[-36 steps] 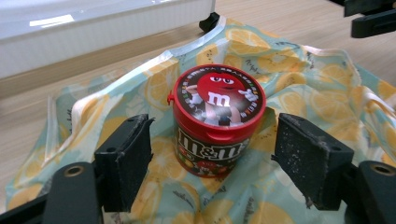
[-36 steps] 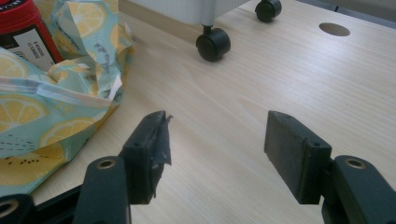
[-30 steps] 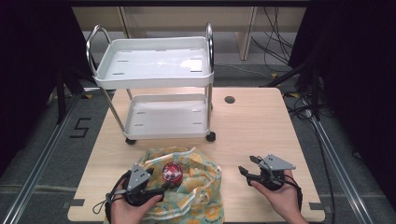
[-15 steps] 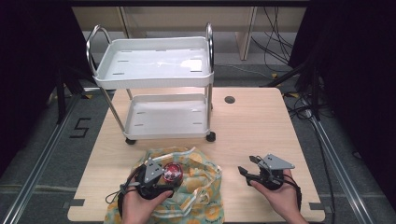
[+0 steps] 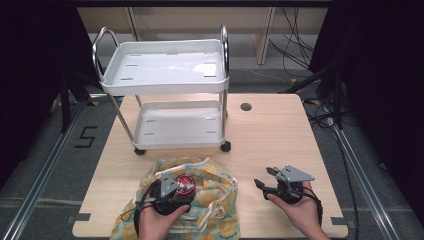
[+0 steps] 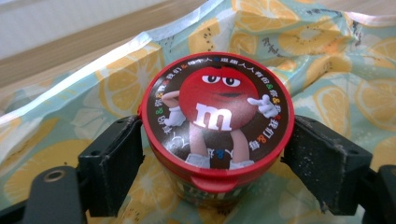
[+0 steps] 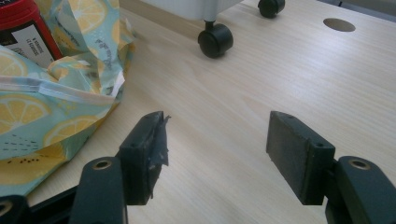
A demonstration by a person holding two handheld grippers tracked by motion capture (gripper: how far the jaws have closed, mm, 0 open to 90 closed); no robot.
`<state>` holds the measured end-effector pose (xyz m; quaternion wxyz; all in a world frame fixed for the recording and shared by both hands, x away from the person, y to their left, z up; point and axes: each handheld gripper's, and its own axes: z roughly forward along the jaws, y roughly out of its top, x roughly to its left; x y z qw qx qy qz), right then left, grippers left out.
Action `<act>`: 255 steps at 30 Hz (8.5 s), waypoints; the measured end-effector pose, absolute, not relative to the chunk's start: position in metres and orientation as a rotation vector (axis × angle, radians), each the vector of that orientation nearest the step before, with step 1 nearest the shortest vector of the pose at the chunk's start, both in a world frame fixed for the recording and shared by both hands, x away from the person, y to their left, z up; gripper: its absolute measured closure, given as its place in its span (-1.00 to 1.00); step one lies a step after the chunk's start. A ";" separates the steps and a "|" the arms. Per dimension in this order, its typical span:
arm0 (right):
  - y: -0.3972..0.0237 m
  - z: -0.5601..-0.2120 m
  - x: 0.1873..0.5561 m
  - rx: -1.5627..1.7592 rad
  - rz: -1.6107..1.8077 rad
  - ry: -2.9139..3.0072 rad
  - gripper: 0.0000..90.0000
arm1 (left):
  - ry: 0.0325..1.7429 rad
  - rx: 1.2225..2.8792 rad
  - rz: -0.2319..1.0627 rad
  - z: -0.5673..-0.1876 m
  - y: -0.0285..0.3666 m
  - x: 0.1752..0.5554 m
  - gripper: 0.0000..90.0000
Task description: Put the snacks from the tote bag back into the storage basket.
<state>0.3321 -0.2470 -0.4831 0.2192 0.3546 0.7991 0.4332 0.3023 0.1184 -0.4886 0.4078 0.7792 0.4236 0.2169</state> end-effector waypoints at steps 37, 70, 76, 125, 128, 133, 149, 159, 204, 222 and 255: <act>-0.248 -0.485 0.335 0.983 1.188 2.222 -0.17 | 1.028 1.974 0.446 -0.478 0.124 0.315 -0.58; -0.248 -0.483 0.331 1.020 1.194 2.225 -0.18 | 0.952 2.084 0.437 -0.466 0.130 0.318 -0.69; -0.249 -0.485 0.334 0.989 1.182 2.228 -0.18 | 0.965 2.132 0.422 -0.473 0.126 0.328 -0.69; -0.248 -0.483 0.331 1.024 1.193 2.226 -0.18 | 1.334 1.730 0.620 -0.420 0.120 0.308 -0.44; -0.249 -0.483 0.333 0.980 1.191 2.227 -0.18 | 1.331 1.730 0.623 -0.419 0.120 0.309 -0.44; -0.248 -0.483 0.332 0.980 1.190 2.224 -0.18 | 1.347 1.729 0.633 -0.416 0.121 0.310 -0.44; -0.248 -0.482 0.332 0.981 1.191 2.213 -0.18 | 1.376 1.708 0.665 -0.408 0.130 0.316 -0.44; -0.247 -0.481 0.329 1.036 1.198 2.213 -0.18 | 1.372 1.697 0.678 -0.403 0.134 0.320 -0.44; -0.249 -0.481 0.330 1.025 1.213 2.186 -0.21 | 1.448 1.621 0.757 -0.398 0.158 0.340 -0.43; -0.247 -0.480 0.327 1.072 1.211 2.200 -0.21 | 1.489 1.588 0.791 -0.396 0.163 0.344 -0.43; -0.250 -0.481 0.332 0.984 1.204 2.183 -0.21 | 1.522 1.575 0.809 -0.394 0.170 0.357 -0.43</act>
